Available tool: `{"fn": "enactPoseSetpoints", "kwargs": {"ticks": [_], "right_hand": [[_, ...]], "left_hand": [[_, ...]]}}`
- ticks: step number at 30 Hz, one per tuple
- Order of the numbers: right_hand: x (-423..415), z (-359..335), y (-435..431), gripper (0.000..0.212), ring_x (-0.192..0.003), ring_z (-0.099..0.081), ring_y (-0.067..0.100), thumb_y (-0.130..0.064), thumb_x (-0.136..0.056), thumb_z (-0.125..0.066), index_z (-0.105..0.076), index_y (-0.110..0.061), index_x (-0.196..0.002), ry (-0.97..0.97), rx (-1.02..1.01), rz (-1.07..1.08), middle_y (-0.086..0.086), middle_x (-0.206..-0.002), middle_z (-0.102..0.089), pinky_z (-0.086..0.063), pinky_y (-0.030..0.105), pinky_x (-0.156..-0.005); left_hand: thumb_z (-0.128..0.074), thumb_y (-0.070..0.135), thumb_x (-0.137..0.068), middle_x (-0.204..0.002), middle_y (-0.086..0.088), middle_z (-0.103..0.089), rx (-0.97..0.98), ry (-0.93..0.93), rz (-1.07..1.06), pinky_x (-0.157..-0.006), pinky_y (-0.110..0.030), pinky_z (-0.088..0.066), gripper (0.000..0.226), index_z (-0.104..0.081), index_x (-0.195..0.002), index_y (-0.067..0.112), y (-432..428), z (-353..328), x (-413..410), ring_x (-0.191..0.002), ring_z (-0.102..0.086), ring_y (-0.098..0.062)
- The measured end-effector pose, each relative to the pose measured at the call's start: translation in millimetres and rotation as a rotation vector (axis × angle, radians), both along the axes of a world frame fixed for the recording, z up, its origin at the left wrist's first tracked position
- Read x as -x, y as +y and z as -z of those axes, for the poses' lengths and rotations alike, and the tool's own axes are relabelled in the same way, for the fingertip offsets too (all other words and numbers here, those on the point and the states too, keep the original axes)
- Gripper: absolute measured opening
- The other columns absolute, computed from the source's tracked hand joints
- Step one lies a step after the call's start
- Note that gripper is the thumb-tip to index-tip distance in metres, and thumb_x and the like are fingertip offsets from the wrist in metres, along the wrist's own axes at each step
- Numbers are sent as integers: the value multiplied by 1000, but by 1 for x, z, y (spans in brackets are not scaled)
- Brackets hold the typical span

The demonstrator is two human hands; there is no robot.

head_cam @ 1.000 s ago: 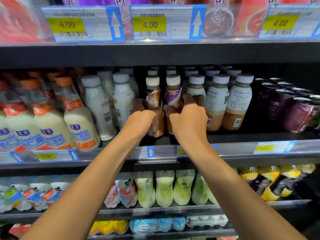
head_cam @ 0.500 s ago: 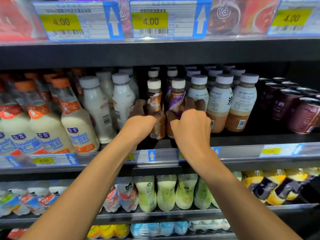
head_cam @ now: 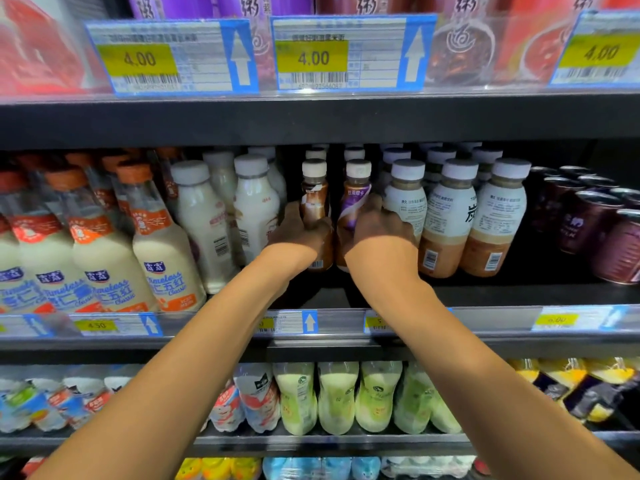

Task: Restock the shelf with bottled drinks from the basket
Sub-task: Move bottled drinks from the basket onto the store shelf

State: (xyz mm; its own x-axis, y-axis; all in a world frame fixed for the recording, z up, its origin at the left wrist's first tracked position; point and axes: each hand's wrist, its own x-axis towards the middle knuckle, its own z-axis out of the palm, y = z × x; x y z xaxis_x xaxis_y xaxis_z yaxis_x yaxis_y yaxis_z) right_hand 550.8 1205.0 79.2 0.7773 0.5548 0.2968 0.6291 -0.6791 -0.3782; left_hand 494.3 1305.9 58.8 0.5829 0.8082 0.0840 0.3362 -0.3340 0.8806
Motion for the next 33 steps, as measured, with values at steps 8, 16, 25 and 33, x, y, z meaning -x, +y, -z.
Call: {"fn": "enactPoseSetpoints", "kwargs": {"ticks": [8,16,25,33], "right_hand": [[-7,-2,10,38,-119,-57,39,-19,-100,-48,-42,-3,-133,-56,72,27,18,-129,-58,-47,41,-89],[-9,-1,10,41,-120,-55,39,-23,-99,-51,-43,-3,-135,-75,92,31,18,-131,-57,-46,41,-91],[-9,7,7,57,-118,-57,40,-24,-99,-52,-29,-3,-147,-95,123,21,18,-129,-59,-46,41,-89],[14,-5,-32,15,-86,-62,38,-17,-84,-63,-66,-9,-96,-309,-60,-94,17,-89,-62,-36,33,-65]], "left_hand": [[-55,41,-90,-127,-3,-60,79,12,42,-100,-41,-46,51,-38,-137,31,5,-2,-8,-110,-60,-30],[-53,40,-94,-116,3,-56,92,-14,65,-89,-33,-41,49,-35,-139,31,6,-2,-8,-98,-55,-22],[-53,44,-96,-135,-9,-57,-3,73,11,-94,-33,-44,63,-30,-148,17,-3,0,-10,-115,-59,-32],[-46,30,-100,-130,-18,-57,-243,465,75,-82,-29,-39,38,-52,-127,4,-41,-32,25,-112,-56,-34]]}}
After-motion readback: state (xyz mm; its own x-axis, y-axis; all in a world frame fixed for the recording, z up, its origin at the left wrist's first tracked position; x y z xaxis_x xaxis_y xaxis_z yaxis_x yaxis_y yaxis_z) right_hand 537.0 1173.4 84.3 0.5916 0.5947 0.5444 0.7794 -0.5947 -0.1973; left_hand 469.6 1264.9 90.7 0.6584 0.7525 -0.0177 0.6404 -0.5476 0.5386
